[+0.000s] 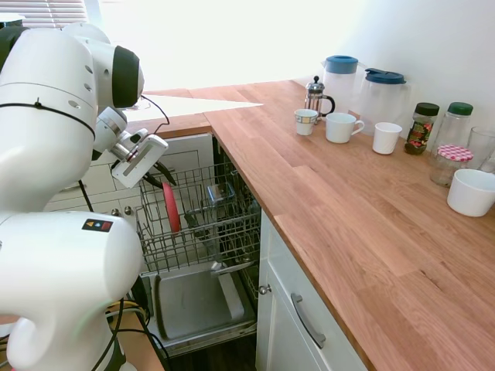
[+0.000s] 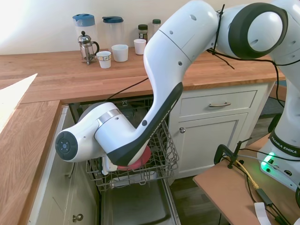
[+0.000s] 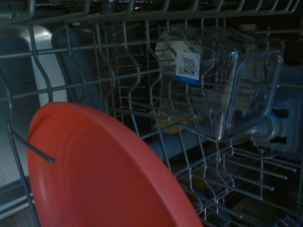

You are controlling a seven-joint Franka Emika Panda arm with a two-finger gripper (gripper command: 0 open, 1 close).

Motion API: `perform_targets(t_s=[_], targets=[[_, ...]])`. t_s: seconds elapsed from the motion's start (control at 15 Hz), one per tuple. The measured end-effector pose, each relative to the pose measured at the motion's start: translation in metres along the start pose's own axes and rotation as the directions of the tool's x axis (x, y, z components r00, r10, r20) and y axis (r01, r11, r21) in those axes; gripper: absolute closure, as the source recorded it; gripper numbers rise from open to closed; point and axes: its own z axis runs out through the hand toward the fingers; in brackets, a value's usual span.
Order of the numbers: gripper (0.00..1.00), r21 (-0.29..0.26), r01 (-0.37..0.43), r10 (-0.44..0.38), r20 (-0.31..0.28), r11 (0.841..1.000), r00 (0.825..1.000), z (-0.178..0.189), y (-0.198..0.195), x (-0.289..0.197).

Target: Put the plate in the dishwasher

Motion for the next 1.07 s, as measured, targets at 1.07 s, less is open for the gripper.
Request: perform_targets(t_s=[1.07], targets=[[0.0,0.117,-0.158,0.094,0.428,0.98,0.899,-0.098,0.125,0.151]])
